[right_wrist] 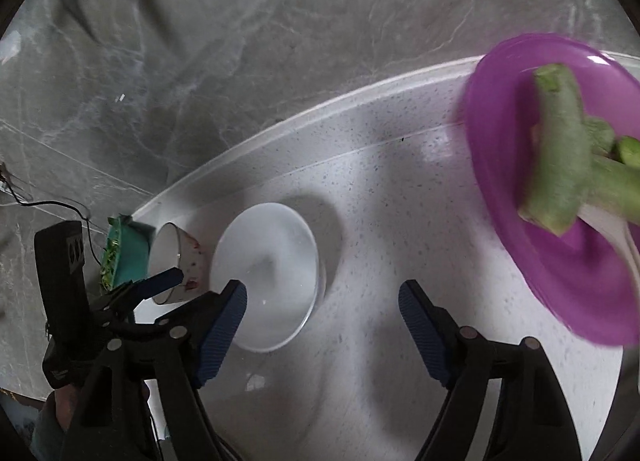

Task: Organize plates and bowls
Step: 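Open both tools and move them to the white bowl near the sink, then grasp the white bowl rim with the left tool while the right tool grips it, then carry the white bowl with both tools and set it onto the plate stack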

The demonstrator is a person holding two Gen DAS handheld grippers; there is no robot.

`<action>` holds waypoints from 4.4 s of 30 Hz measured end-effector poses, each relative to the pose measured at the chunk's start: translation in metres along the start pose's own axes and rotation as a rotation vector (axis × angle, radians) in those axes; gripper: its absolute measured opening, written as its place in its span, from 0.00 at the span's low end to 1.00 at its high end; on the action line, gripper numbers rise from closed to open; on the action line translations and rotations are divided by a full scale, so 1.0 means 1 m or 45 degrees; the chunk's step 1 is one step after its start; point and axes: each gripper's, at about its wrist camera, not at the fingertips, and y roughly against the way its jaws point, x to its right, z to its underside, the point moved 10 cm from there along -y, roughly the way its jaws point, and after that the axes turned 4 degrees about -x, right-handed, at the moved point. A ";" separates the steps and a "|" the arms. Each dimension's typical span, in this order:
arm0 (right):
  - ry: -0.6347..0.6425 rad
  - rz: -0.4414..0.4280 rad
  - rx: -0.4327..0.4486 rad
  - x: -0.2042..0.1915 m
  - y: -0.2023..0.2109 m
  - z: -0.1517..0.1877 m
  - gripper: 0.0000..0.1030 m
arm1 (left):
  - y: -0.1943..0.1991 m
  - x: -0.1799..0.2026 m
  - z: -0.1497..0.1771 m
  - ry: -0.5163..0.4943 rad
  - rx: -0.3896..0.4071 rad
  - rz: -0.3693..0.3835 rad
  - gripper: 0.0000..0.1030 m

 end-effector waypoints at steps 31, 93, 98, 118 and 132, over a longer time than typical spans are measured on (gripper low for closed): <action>0.062 -0.035 -0.154 -0.001 -0.069 0.001 0.12 | -0.052 0.021 -0.001 -0.032 -0.093 0.078 0.14; 0.398 -0.119 -0.332 -0.194 0.009 0.247 0.14 | 0.162 -0.056 0.369 0.225 0.045 0.212 0.13; 0.367 -0.101 -0.366 -0.187 -0.001 0.263 0.13 | 0.149 -0.055 0.384 0.209 0.021 0.191 0.13; 0.356 0.000 -0.416 -0.166 -0.040 0.283 0.13 | 0.107 -0.055 0.384 0.168 -0.025 0.091 0.14; 0.504 0.112 -0.395 -0.168 -0.050 0.290 0.11 | 0.112 -0.059 0.377 0.182 0.101 0.035 0.26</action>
